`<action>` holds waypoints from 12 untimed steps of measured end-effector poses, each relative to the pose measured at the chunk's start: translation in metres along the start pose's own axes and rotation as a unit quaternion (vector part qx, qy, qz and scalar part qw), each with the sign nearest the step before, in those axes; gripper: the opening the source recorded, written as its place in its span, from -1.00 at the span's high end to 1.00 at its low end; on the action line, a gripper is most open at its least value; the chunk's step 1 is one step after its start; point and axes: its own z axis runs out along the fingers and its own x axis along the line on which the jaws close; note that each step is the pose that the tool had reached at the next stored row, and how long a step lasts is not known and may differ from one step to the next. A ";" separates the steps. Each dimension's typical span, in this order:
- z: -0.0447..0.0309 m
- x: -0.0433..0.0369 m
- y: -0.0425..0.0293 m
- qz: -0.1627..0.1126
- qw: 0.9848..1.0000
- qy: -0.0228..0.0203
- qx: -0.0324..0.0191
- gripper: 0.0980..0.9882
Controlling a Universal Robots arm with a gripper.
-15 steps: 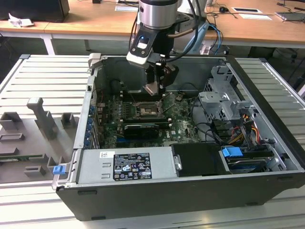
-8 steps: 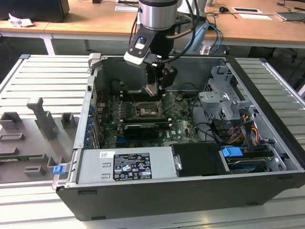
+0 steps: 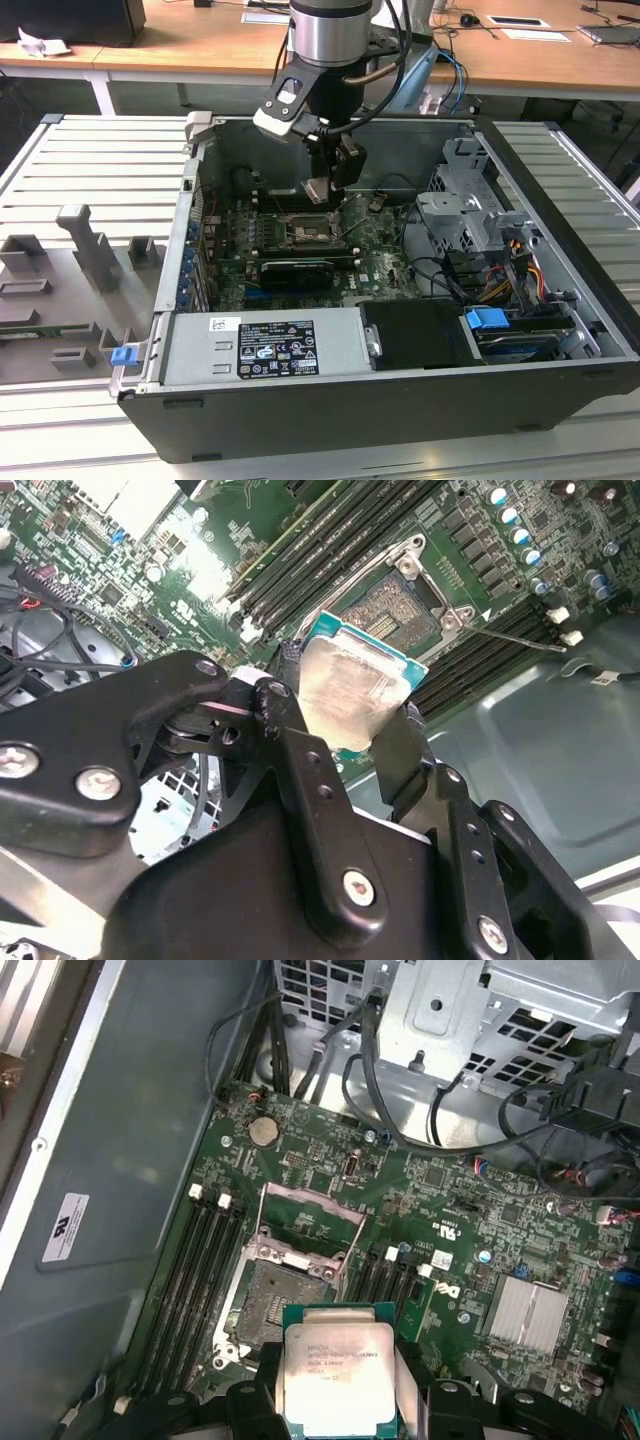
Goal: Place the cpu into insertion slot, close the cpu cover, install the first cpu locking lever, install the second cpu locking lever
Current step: 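Place the cpu into insertion slot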
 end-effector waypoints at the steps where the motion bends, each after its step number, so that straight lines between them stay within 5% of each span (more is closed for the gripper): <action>1: 0.0005 0.0000 -0.0001 0.001 1.000 0.000 0.000 0.03; 12: 0.0043 0.0001 -0.0007 0.006 1.000 0.000 0.000 0.03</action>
